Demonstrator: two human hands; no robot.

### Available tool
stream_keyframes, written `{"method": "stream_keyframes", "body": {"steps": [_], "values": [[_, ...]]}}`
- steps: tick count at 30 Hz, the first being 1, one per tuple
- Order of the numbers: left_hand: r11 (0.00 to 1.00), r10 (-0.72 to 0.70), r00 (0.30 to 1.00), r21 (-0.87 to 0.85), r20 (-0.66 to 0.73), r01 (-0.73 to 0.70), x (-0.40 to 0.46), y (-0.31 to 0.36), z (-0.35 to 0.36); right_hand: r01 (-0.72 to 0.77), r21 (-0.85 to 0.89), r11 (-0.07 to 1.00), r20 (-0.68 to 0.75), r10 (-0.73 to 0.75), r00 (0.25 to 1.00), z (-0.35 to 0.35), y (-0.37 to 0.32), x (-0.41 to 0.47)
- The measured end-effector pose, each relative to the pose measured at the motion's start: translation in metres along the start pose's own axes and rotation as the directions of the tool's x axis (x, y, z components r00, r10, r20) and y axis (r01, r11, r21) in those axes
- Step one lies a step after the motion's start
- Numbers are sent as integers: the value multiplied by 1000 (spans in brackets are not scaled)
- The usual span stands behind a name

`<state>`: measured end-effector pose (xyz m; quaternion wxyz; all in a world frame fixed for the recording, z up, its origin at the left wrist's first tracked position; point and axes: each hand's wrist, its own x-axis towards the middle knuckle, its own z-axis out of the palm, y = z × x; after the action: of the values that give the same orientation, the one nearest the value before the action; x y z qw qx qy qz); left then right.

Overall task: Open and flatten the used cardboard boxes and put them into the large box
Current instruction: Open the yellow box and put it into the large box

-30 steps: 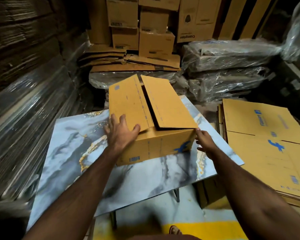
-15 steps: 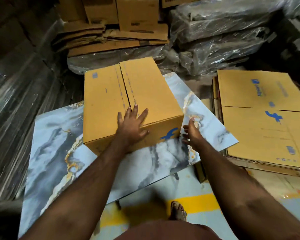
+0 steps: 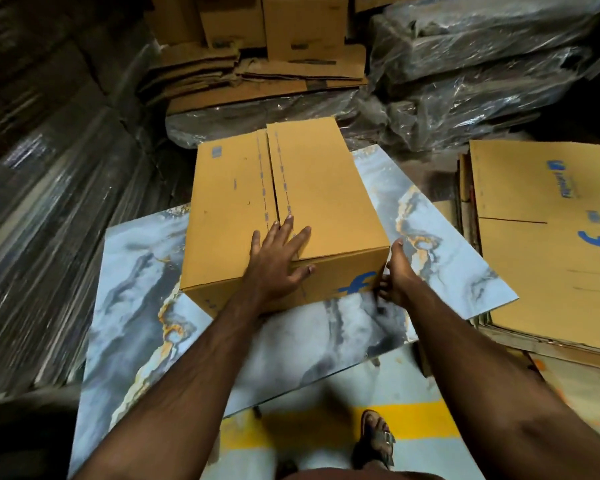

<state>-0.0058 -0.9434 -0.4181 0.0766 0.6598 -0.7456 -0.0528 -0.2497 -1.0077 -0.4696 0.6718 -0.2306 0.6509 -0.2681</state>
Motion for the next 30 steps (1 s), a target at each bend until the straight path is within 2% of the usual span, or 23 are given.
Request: {"method": "stream_keyframes", "body": {"steps": [2, 4, 9, 12, 16, 19, 21, 25, 28, 30], "values": [[1000, -1, 1000, -13, 2, 1, -2, -2, -2, -12, -60, 998, 4, 12, 1000, 2, 2, 0], [1000, -4, 1000, 3, 20, 4, -3, -1, -3, 21, -76, 997, 9, -21, 1000, 7, -1, -13], [994, -53, 996, 95, 73, 46, -6, -3, -5, -23, -72, 997, 31, 25, 999, 5, -4, -13], [994, -71, 997, 92, 41, 67, -10, -4, -2, -38, -54, 998, 4, 38, 999, 6, 1, -10], [999, 5, 997, 52, -78, -1, -24, -20, 3, -60, -54, 997, -39, 58, 998, 5, 17, 2], [1000, 18, 994, 27, -106, -15, -30, -32, -5, -81, 125, 989, 22, 79, 997, 16, 16, -16], [1000, -19, 993, -15, -120, 17, -28, -36, -18, -36, 232, 972, 67, 21, 998, 25, 8, -20], [980, -135, 978, -169, -157, 108, -23, -38, -45, 162, 369, 915, 45, -191, 981, 48, -28, -41], [940, -215, 938, -316, -271, 125, -13, -35, -59, 309, 422, 853, 32, -354, 935, 65, -70, -68], [904, -269, 885, -416, -380, 96, -8, -36, -64, 404, 423, 811, 11, -450, 893, 74, -98, -93]]}}
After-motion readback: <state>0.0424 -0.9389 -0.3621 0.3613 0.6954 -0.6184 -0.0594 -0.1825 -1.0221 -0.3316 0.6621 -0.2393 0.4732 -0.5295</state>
